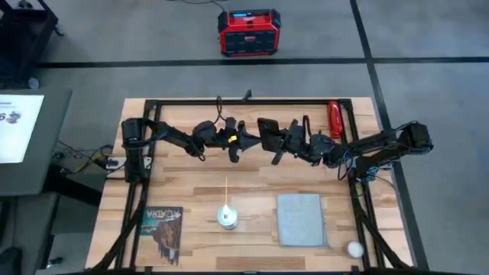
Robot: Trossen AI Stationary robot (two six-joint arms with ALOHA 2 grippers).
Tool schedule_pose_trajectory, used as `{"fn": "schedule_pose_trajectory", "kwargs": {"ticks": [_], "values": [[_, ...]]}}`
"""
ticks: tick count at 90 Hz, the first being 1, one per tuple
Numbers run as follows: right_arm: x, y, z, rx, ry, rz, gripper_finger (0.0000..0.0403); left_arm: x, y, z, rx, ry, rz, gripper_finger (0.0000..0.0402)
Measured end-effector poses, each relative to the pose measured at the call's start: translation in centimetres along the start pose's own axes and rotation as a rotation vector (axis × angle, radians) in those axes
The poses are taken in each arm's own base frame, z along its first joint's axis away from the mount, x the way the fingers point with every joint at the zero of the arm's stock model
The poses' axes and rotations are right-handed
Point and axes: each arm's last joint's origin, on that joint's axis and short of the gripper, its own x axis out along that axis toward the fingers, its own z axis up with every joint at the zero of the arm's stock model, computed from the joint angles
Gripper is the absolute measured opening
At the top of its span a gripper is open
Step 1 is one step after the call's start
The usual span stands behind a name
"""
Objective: Apply microfiber cloth
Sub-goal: Spray the back of the cellphone using the spray bottle
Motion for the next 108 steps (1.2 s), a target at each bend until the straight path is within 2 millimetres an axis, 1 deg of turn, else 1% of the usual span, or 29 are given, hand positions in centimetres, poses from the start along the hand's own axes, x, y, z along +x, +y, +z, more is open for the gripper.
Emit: {"fn": "schedule_pose_trajectory", "kwargs": {"ticks": [18, 32, 47, 56, 62, 70, 84, 89, 108], "values": [[0.0, 0.0, -0.1, -0.024, 0.001, -0.018, 0.0008, 0.0, 0.4, 0.0, -0.009, -0.009, 0.058, 0.0000], [-0.1, 0.3, 0.1, -0.069, -0.027, -0.019, 0.0008, -0.5, 0.6, -0.1, -0.021, 0.010, 0.033, 0.0000], [-0.3, 0.3, 1.3, -0.084, -0.118, -0.016, 0.0008, -0.9, -0.4, -1.6, -0.042, 0.077, 0.008, 0.0000], [-0.3, 0.3, 1.5, -0.099, -0.135, -0.025, 0.0008, -0.5, -1.6, -2.2, -0.018, 0.086, -0.029, 0.0000], [-0.2, 0.1, 1.5, -0.096, -0.138, -0.032, 0.0008, -0.4, -2.1, -2.5, 0.002, 0.078, -0.017, 0.0000], [-0.2, 0.1, 1.6, -0.082, -0.149, -0.034, 0.0008, 0.2, -2.5, -2.2, 0.037, 0.045, 0.004, 0.0000], [-0.2, 0.3, 2.0, -0.061, -0.190, -0.027, 0.0008, 1.2, -2.5, -1.8, 0.081, 0.046, 0.036, 0.0000], [-0.1, 0.7, 2.3, -0.054, -0.200, -0.021, 0.0008, 1.6, -2.4, -1.7, 0.092, 0.056, 0.066, 0.0000], [0.4, 2.0, 4.0, -0.071, -0.248, 0.011, 0.0008, 2.4, -2.6, -1.5, 0.135, 0.067, 0.073, 0.0000]]}}
